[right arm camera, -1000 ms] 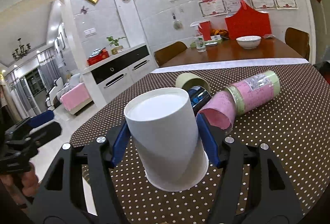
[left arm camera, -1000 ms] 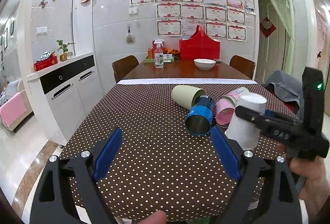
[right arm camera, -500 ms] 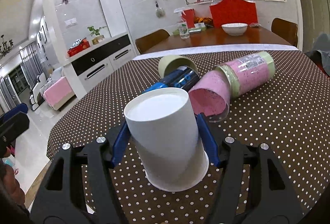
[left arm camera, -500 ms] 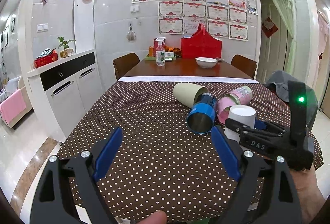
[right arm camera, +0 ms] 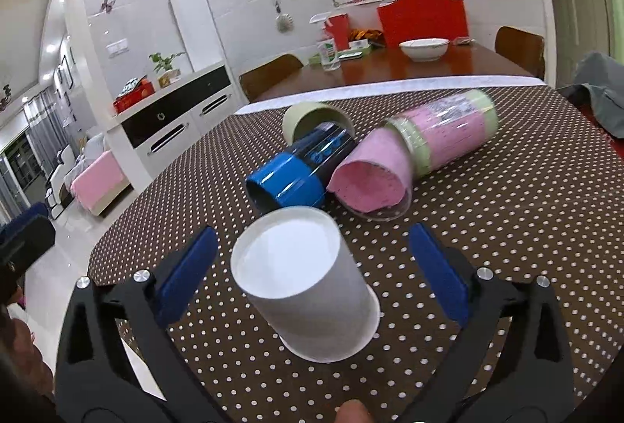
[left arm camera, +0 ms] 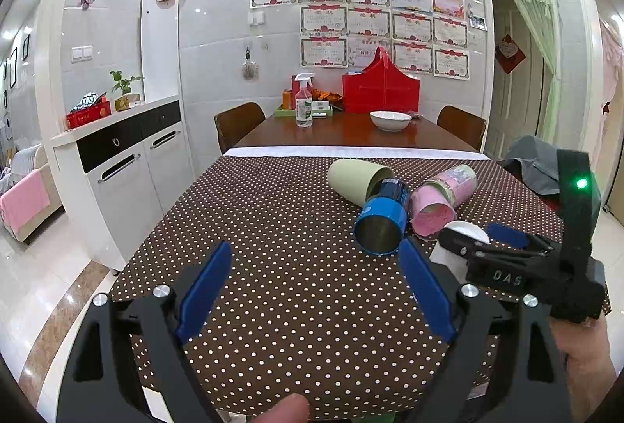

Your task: Flip cup upside down

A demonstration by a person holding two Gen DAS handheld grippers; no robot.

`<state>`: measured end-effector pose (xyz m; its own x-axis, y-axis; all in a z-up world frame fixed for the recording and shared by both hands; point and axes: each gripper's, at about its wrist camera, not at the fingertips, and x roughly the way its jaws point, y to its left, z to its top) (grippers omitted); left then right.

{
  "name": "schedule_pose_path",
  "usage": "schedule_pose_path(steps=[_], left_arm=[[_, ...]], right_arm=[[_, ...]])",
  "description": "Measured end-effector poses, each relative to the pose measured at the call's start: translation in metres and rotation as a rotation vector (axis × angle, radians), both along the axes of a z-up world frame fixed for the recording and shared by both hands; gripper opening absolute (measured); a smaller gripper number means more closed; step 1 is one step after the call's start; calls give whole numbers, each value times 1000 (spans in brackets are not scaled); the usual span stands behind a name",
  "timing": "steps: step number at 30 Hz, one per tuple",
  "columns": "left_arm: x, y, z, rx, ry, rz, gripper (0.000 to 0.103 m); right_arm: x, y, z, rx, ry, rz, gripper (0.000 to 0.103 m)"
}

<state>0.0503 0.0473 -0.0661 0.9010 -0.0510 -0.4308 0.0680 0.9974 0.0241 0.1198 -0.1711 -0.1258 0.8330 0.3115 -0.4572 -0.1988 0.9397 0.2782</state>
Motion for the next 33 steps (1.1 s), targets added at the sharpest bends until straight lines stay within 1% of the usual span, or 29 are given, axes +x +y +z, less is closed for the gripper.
schedule_pose_path(steps=[8, 12, 19, 26, 33], left_arm=[[-7, -8, 14, 23, -39, 13, 86], [-12, -14, 22, 43, -65, 14, 86], [-23, -19, 37, 39, -100, 6, 86], [-37, -26, 53, 46, -144, 17, 86], [-49, -29, 63, 50, -176, 36, 86]], right_arm=[[-22, -7, 36, -24, -33, -71, 97], [-41, -11, 57, -63, -61, -128, 97], [-83, -16, 85, -108, -150, -211, 97], [-111, -23, 95, -125, -204, -288, 97], [-125, -20, 96, -142, -221, -315, 97]])
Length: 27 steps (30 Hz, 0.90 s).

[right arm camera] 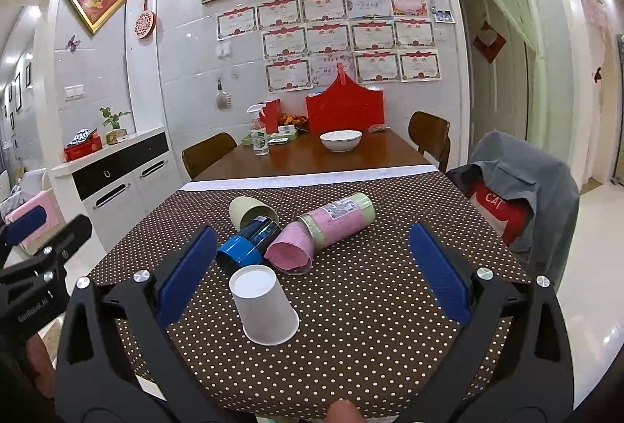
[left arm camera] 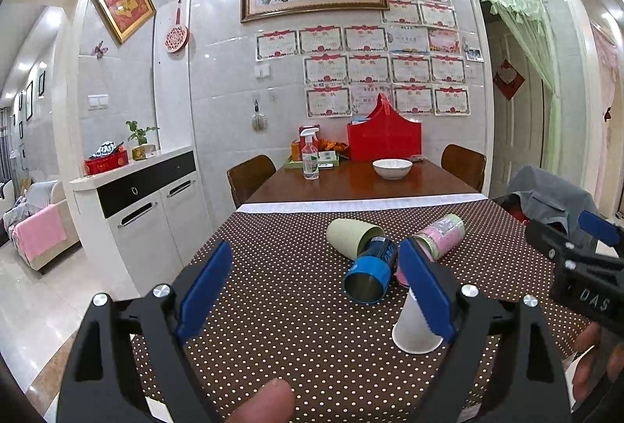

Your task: Flip cup upside down

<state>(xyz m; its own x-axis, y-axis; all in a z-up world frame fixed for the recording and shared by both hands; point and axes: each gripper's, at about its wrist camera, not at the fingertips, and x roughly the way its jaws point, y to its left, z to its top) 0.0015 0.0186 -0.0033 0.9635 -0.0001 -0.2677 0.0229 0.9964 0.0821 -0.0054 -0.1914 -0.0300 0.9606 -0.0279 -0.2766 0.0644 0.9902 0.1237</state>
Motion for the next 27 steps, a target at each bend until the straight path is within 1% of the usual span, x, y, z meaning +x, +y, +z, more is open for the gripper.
schedule_pose_path(steps=[10, 27], left_arm=[[-6, -3, 5, 2, -21, 5, 86], [-8, -2, 8, -13, -21, -5, 86]], right_arm=[[-6, 8, 1, -21, -12, -21, 97], [-7, 11, 3, -28, -11, -27, 97]])
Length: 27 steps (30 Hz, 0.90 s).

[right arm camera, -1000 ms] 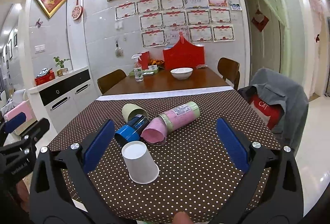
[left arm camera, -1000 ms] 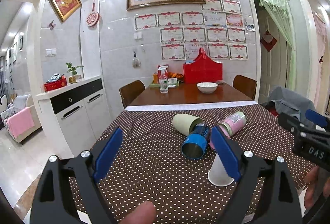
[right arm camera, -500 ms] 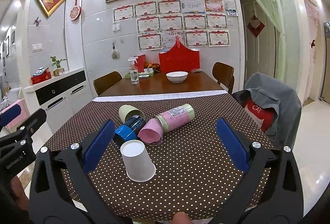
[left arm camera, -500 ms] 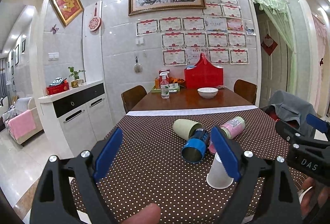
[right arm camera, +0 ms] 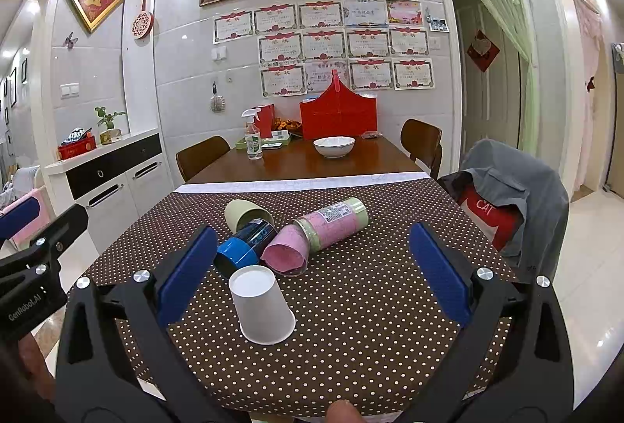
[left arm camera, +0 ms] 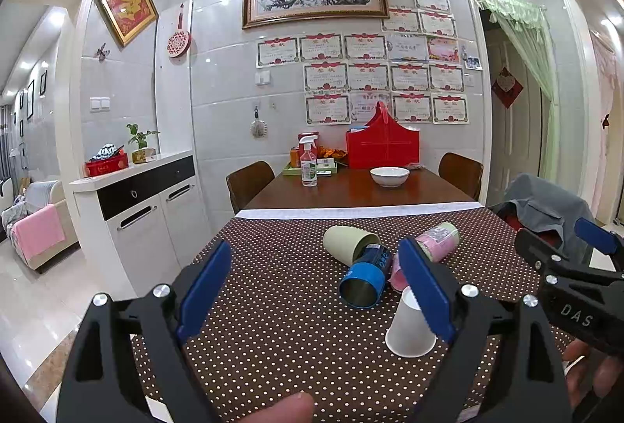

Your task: Flip cup upside down

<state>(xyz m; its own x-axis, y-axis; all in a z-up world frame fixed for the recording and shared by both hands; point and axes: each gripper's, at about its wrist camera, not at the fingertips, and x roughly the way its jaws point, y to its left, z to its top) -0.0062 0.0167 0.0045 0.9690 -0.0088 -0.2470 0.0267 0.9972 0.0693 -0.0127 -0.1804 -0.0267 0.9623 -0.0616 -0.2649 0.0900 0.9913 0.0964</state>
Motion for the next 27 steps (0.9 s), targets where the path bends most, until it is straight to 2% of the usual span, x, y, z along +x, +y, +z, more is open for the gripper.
schedule_pose_path(steps=[14, 17, 18, 27], left_arm=[[-5, -1, 0, 7, -29, 0, 86], [-7, 0, 1, -1, -38, -8, 91], [-8, 0, 1, -4, -40, -8, 95], [-7, -2, -1, 20, -28, -9, 99]], right_arm=[[-1, 2, 1, -13, -3, 0, 97], [0, 3, 1, -13, 0, 4, 97], [0, 3, 1, -12, 1, 5, 97], [0, 3, 1, -9, 3, 12, 97]])
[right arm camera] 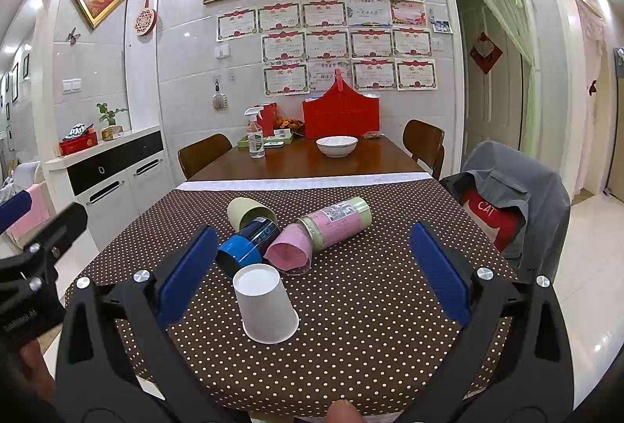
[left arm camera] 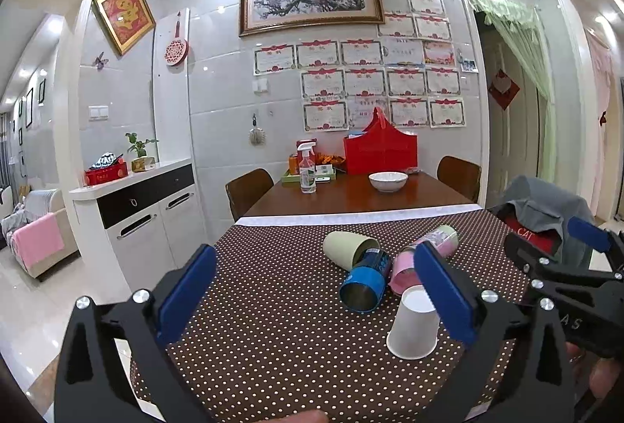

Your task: Flip cup upside down

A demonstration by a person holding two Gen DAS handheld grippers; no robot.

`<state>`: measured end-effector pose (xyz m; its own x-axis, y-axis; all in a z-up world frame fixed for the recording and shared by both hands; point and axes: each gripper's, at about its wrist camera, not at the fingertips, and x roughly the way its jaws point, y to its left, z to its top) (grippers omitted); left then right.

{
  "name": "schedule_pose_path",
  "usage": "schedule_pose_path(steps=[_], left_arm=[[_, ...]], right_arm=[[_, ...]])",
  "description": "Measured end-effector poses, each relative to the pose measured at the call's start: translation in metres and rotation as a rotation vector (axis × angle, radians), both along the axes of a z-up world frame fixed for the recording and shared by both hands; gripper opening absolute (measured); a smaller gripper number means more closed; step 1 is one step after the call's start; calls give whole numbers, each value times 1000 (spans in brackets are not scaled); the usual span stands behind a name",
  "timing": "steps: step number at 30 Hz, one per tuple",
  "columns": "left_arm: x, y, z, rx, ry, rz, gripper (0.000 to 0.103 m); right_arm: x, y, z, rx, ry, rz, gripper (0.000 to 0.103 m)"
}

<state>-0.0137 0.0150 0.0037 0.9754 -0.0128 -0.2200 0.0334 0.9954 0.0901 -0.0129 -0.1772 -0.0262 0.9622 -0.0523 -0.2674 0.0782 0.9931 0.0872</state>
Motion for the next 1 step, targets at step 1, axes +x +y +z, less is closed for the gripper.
schedule_pose_path(steps=[1], left_arm=[[0, 0, 0, 0, 1, 0, 99]], right_arm=[[0, 0, 0, 1, 1, 1, 97]])
